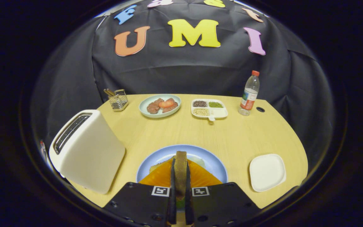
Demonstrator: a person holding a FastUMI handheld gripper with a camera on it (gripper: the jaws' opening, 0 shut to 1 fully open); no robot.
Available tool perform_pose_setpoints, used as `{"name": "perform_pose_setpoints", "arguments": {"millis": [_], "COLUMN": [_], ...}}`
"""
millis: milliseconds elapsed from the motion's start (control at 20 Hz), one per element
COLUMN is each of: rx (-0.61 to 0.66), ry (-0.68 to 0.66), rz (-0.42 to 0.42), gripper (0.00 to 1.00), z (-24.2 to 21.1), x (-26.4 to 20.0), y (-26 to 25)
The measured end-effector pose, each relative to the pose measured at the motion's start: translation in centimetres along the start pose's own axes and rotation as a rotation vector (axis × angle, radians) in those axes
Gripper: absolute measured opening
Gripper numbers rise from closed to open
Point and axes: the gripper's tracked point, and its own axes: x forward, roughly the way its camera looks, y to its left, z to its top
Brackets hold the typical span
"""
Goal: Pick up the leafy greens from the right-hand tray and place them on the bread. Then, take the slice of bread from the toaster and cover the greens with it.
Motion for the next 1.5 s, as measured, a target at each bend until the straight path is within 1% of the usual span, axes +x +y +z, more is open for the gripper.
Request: {"name": "perform_pose_setpoints", "arguments": {"millis": [250, 550, 650, 700, 750, 850, 950, 1100, 1200, 1250, 1350, 1500], "rx": [-0.002, 0.054, 0.048, 0.046, 0.045, 0.057, 0.073, 0.096, 0.112, 0.118, 0.123, 0.075], "ry": [0.018, 0.039, 0.052, 0.054, 0.053, 0.042, 0.045, 0.009, -0.043, -0.063, -0.125, -0.241], "rz": [0.012, 0.048, 0.027, 0.005, -0.016, -0.029, -0.003, 0.036, 0.063, 0.053, 0.023, -0.004], "gripper": [0.11, 0.11, 0.13, 0.25, 0.34, 0.58, 0.83, 0.92, 0.95, 0.96, 0.96, 0.96], "z": [-1.4, -2.9, -3.4, -3.4, -3.6, -3.5, -3.6, -3.0, -1.8, -1.5, -0.4, 1.2], "x": [1.3, 2.4, 2.7, 2.7, 2.6, 2.4, 2.2, 0.8, -0.4, -1.3, -3.8, -8.6], "y": [-1.8, -3.4, -4.2, -4.8, -5.2, -5.9, -6.0, -6.1, -6.2, -6.7, -7.4, -7.2]}}
